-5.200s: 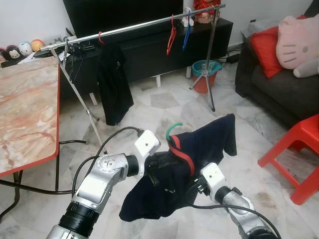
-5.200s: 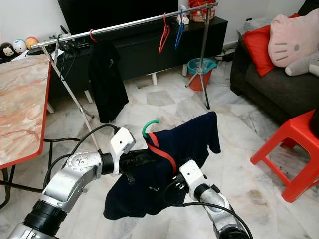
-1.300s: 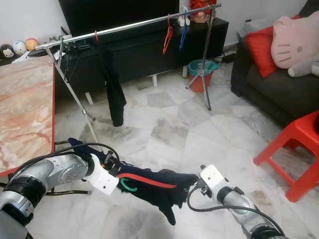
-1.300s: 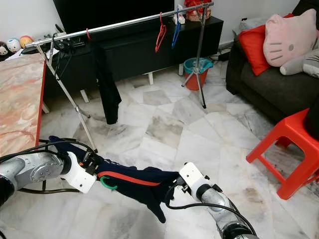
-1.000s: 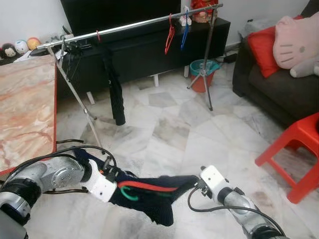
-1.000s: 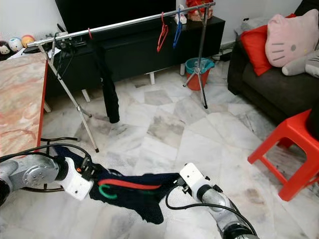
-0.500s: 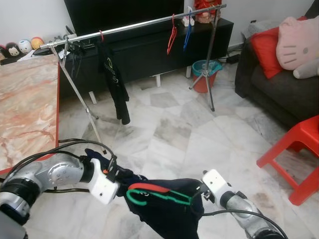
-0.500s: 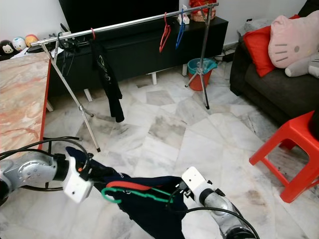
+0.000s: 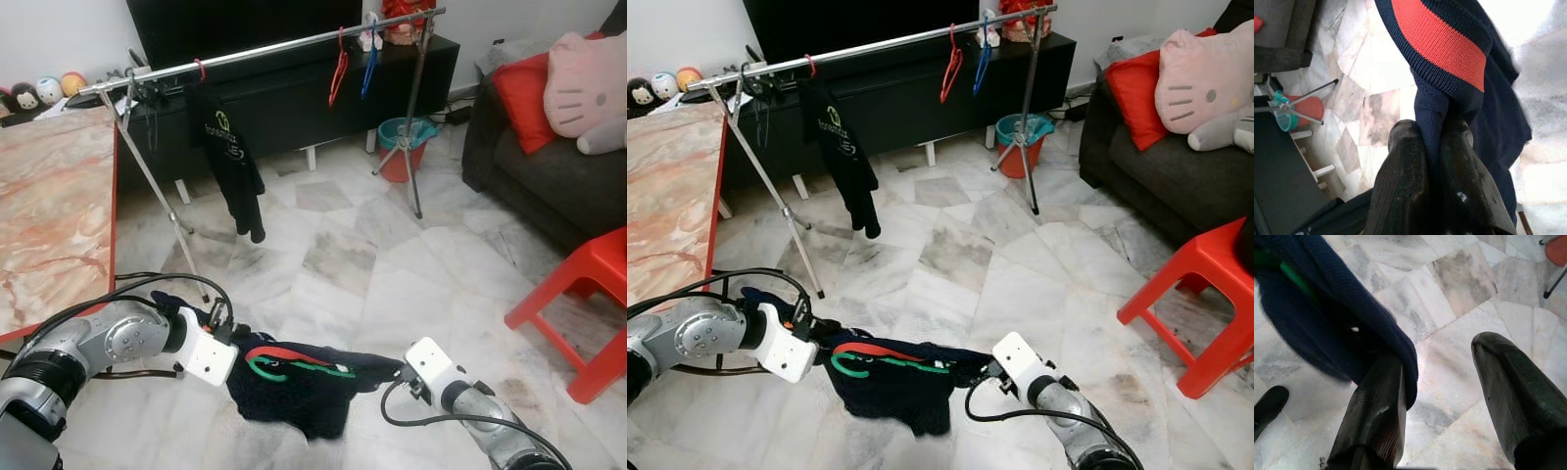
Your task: Hang hanger
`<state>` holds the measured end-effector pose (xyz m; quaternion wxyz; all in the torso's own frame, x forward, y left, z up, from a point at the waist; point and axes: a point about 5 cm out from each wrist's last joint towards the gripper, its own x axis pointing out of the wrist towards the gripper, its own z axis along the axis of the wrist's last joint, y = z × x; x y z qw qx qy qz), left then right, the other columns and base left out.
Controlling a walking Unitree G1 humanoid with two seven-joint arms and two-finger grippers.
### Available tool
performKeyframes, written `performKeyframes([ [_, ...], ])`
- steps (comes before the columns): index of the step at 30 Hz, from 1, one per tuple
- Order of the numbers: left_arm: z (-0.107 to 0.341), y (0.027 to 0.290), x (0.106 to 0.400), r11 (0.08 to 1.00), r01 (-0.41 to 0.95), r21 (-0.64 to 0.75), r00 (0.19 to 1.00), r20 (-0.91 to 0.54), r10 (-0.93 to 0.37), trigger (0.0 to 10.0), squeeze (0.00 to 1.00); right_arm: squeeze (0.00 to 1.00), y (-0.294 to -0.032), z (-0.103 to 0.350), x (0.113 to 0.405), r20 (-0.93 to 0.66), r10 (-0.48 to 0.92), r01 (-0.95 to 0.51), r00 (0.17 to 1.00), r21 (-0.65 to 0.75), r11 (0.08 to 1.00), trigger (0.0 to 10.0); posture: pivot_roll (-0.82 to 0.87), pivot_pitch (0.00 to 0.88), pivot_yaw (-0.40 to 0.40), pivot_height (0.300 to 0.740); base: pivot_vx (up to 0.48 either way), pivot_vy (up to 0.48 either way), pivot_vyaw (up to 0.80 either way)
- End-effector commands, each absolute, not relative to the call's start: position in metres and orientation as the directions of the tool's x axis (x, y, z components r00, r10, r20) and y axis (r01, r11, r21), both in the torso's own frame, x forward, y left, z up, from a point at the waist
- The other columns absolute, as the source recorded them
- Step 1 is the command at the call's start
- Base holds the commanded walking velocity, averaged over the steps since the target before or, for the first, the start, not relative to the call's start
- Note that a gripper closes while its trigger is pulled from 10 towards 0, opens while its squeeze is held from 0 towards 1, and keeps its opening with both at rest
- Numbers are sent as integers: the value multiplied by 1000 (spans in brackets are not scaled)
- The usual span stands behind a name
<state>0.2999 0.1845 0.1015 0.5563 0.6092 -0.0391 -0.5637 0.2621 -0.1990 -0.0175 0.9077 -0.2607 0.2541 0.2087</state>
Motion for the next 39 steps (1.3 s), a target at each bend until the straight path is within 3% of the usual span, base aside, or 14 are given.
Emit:
performKeyframes([
  [1, 111, 190, 307, -338, 573, 747, 416, -620, -666, 10000, 0, 0, -209, -20, 259, -597, 203, -498, 776, -383, 779, 10000, 30, 0, 58, 740, 0, 0, 0],
  [10, 120, 181, 295, -257, 595, 761, 316, -516, -796, 10000, 0, 0, -221, -23, 254, -626, 149, -479, 765, -399, 782, 10000, 30, 0, 56, 740, 0, 0, 0],
  [17, 121, 176, 283, -435, 500, 749, 186, -584, -790, 10000, 0, 0, -227, -26, 251, -637, 107, -452, 763, -408, 794, 10000, 34, 0, 60, 740, 0, 0, 0],
  [20, 121, 172, 280, -454, 489, 745, 154, -586, -795, 10000, 0, 0, -228, -26, 251, -638, 105, -450, 763, -408, 795, 10000, 33, 0, 61, 740, 0, 0, 0],
  [22, 122, 169, 279, -422, 497, 758, 161, -559, -814, 10000, 0, 0, -228, -26, 251, -640, 104, -453, 761, -410, 792, 10000, 34, 0, 61, 740, 0, 0, 0],
  [29, 117, 171, 294, -223, 622, 750, 311, -499, -809, 10000, 0, 0, -225, -31, 245, -657, 112, -473, 746, -403, 783, 10000, 30, 0, 62, 740, 0, 0, 0],
  [39, 126, 176, 289, -184, 685, 706, 253, -466, -848, 10000, 0, 0, -229, -31, 243, -657, 100, -476, 747, -425, 770, 10000, 34, 0, 54, 740, 0, 0, 0],
])
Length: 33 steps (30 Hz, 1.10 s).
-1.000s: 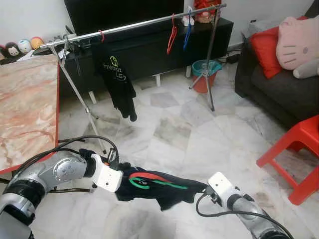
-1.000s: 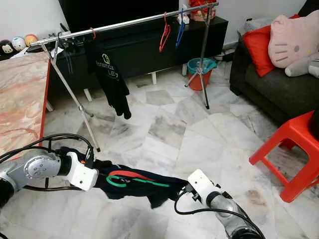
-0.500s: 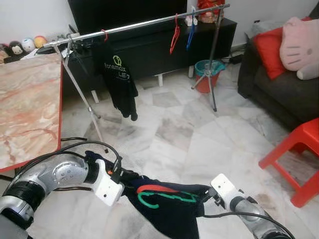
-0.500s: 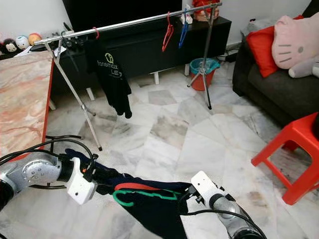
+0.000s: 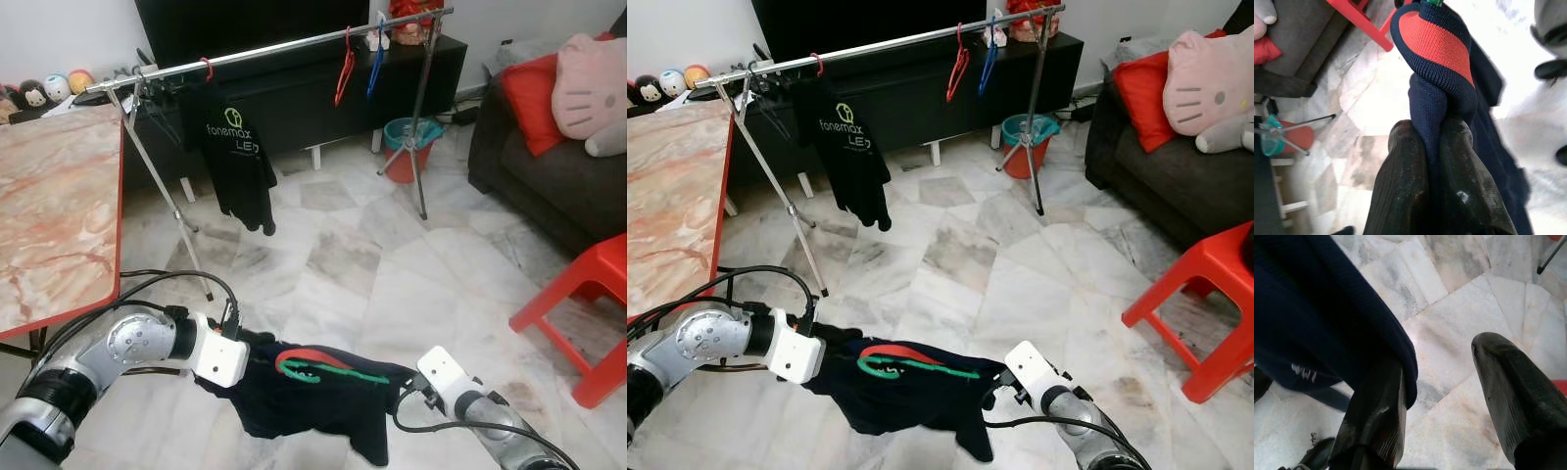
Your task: Hang hanger
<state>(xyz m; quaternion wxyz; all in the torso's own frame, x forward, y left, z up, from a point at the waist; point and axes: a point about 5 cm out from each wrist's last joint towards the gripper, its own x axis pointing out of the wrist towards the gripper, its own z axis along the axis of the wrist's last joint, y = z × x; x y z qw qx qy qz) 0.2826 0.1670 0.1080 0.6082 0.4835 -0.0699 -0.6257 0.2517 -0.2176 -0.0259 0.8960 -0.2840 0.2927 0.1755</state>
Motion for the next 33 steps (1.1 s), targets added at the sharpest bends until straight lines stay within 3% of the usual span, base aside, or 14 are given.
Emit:
performKeyframes([
  [1, 129, 175, 289, -151, 729, 668, 238, -454, -859, 10000, 0, 0, -230, -31, 243, -655, 97, -475, 749, -429, 768, 10000, 34, 0, 54, 740, 0, 0, 0],
  [10, 135, 181, 292, -94, 789, 607, 236, -441, -866, 10000, 0, 0, -236, -28, 244, -636, 74, -453, 768, -458, 765, 10000, 34, 0, 53, 740, 0, 0, 0],
  [16, 139, 190, 294, -7, 841, 542, 257, -409, -875, 10000, 0, 0, -243, -28, 241, -642, 60, -447, 765, -460, 767, 10000, 34, 0, 53, 740, 0, 0, 0],
  [19, 144, 194, 293, -28, 860, 509, 221, -421, -880, 10000, 0, 0, -243, -29, 239, -648, 60, -455, 759, -463, 761, 10000, 39, 0, 54, 740, 0, 0, 0],
  [23, 147, 192, 287, -150, 839, 523, 144, -479, -866, 10000, 0, 0, -242, -27, 242, -638, 70, -451, 767, -458, 766, 10000, 41, 0, 54, 740, 0, 0, 0],
  [27, 150, 188, 285, -213, 791, 573, 128, -496, -859, 10000, 0, 0, -241, -26, 244, -636, 73, -455, 769, -463, 760, 10000, 42, 0, 55, 740, 0, 0, 0],
  [29, 154, 186, 290, -168, 777, 607, 172, -460, -871, 10000, 0, 0, -242, -25, 245, -634, 72, -455, 770, -466, 759, 10000, 40, 0, 57, 740, 0, 0, 0],
  [31, 159, 187, 299, -67, 769, 636, 252, -396, -883, 10000, 0, 0, -241, -25, 245, -637, 82, -467, 766, -465, 752, 10000, 38, 0, 57, 740, 0, 0, 0],
  [33, 160, 189, 301, -39, 767, 640, 274, -381, -883, 10000, 0, 0, -241, -25, 245, -638, 82, -468, 766, -465, 751, 10000, 38, 0, 57, 740, 0, 0, 0],
])
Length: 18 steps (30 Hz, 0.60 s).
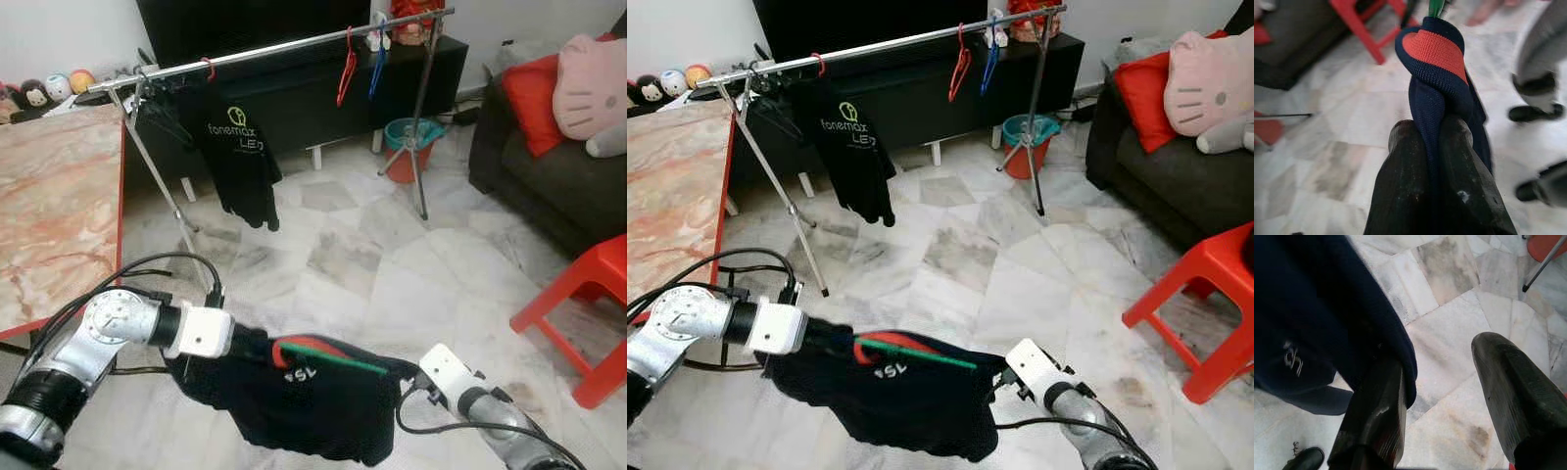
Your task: Hang hanger
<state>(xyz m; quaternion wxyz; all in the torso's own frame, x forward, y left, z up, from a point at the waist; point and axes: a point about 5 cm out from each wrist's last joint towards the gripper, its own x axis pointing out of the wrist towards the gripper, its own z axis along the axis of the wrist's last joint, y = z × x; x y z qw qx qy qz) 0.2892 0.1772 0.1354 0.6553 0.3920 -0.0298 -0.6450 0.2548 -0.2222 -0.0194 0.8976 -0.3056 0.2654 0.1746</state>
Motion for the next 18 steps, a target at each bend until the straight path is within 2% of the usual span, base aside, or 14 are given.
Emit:
performKeyframes([
  [1, 161, 191, 303, -9, 777, 630, 289, -368, -884, 10000, 0, 0, -241, -25, 245, -638, 81, -468, 766, -466, 751, 10000, 38, 0, 59, 740, 0, 0, 0],
  [4, 163, 198, 305, 27, 787, 616, 305, -352, -885, 10000, 0, 0, -241, -25, 245, -638, 79, -467, 766, -467, 751, 10000, 33, 0, 60, 740, 0, 0, 0],
  [8, 166, 207, 299, -32, 886, 463, 191, -427, -884, 10000, 0, 0, -241, -25, 244, -639, 78, -470, 765, -472, 746, 10000, 45, 0, 57, 740, 0, 0, 0],
  [13, 167, 212, 295, -52, 923, 381, 131, -438, -889, 10000, 0, 0, -240, -25, 245, -638, 81, -473, 766, -473, 743, 10000, 45, 0, 54, 740, 0, 0, 0],
  [14, 168, 211, 292, -81, 931, 356, 93, -445, -891, 10000, 0, 0, -240, -25, 245, -637, 82, -474, 766, -475, 741, 10000, 43, 0, 53, 740, 0, 0, 0],
  [17, 170, 206, 299, -16, 923, 384, 160, -423, -892, 10000, 0, 0, -240, -24, 246, -635, 87, -480, 768, -480, 734, 10000, 45, 0, 53, 740, 0, 0, 0],
  [18, 170, 206, 299, -16, 923, 384, 160, -423, -892, 10000, 0, 0, -240, -24, 246, -635, 87, -480, 768, -480, 734, 10000, 45, 0, 53, 740, 0, 0, 0],
])
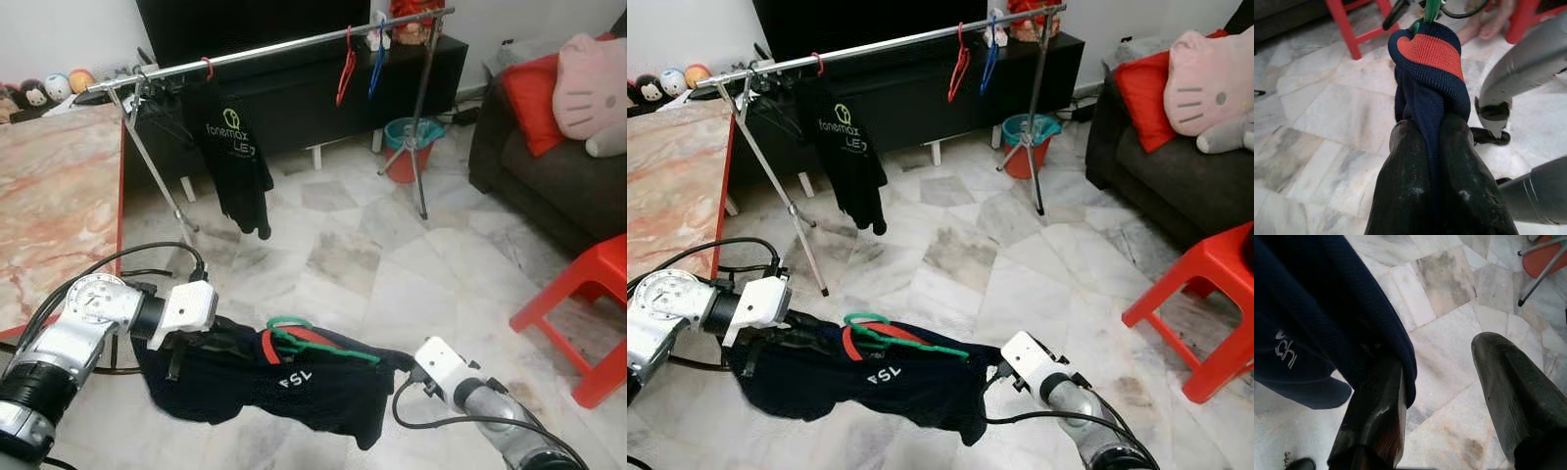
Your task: Hang hanger
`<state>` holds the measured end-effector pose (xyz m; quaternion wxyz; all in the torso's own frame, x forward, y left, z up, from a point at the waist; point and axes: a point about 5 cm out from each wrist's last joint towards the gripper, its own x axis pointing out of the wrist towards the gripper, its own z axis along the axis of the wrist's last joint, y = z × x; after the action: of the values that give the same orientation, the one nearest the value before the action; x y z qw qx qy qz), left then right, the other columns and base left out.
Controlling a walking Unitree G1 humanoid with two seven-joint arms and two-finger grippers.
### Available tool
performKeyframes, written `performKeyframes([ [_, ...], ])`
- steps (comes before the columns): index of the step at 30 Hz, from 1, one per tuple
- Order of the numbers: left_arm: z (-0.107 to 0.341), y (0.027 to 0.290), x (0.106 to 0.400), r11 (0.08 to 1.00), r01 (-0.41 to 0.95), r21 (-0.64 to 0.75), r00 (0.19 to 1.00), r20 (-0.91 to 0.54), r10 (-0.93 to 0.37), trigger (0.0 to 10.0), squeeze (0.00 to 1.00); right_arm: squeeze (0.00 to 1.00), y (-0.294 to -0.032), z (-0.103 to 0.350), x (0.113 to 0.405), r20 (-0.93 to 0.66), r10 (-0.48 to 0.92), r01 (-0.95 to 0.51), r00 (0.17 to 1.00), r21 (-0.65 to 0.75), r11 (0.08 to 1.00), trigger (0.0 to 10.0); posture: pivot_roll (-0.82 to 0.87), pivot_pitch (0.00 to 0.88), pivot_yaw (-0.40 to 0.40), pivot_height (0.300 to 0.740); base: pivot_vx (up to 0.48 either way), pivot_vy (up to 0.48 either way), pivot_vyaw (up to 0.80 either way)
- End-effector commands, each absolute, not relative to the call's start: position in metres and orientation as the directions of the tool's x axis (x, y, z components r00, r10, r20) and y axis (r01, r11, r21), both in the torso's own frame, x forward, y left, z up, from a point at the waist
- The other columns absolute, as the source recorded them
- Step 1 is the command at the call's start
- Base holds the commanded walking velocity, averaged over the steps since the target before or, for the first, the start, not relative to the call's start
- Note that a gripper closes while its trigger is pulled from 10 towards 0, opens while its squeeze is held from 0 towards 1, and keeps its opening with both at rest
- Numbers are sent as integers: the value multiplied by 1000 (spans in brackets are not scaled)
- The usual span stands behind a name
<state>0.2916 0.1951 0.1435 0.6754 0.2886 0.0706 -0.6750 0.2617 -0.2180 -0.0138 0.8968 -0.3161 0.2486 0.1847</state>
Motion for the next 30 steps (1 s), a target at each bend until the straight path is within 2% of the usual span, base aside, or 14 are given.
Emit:
performKeyframes([
  [1, 173, 203, 303, 40, 924, 379, 191, -370, -909, 10000, 0, 0, -241, -24, 246, -633, 84, -477, 770, -482, 735, 10000, 38, 0, 53, 740, 0, 0, 0],
  [2, 174, 201, 305, 81, 919, 386, 221, -334, -916, 10000, 0, 0, -241, -23, 247, -630, 83, -472, 773, -483, 738, 10000, 36, 0, 54, 740, 0, 0, 0],
  [3, 174, 201, 305, 81, 919, 386, 221, -334, -916, 10000, 0, 0, -241, -23, 247, -630, 83, -472, 773, -483, 738, 10000, 36, 0, 54, 740, 0, 0, 0],
  [6, 173, 199, 309, 129, 890, 437, 288, -320, -903, 10000, 0, 0, -241, -21, 250, -615, 82, -448, 784, -470, 761, 10000, 38, 0, 53, 740, 0, 0, 0],
  [9, 169, 196, 306, 114, 895, 432, 273, -327, -905, 10000, 0, 0, -240, -17, 254, -598, 87, -417, 797, -440, 795, 10000, 37, 0, 53, 740, 0, 0, 0],
  [10, 167, 195, 304, 101, 897, 430, 262, -335, -905, 10000, 0, 1000, -240, -16, 255, -591, 83, -408, 802, -441, 800, 10000, 37, 0, 53, 740, 0, 0, 0],
  [15, 160, 193, 297, 51, 905, 423, 226, -376, -899, 10000, 0, 1000, -236, -5, 267, -528, 110, -341, 842, -364, 867, 10000, 37, 0, 55, 740, 0, 0, 0],
  [18, 158, 191, 296, 46, 912, 408, 213, -374, -903, 10000, 0, 1000, -231, 16, 285, -385, 162, -251, 908, -192, 949, 10000, 36, 0, 55, 740, 0, 0, 0],
  [24, 161, 192, 298, 89, 915, 393, 240, -352, -905, 10000, 0, 1000, -233, 31, 294, -312, 190, -260, 931, -201, 945, 10000, 41, 0, 54, 740, 0, 0, 0],
  [30, 156, 191, 302, 149, 915, 375, 288, -348, -892, 10000, 0, 1000, -243, 55, 307, -187, 166, -180, 968, -57, 982, 10000, 36, 0, 54, 740, 0, 0, 0],
])
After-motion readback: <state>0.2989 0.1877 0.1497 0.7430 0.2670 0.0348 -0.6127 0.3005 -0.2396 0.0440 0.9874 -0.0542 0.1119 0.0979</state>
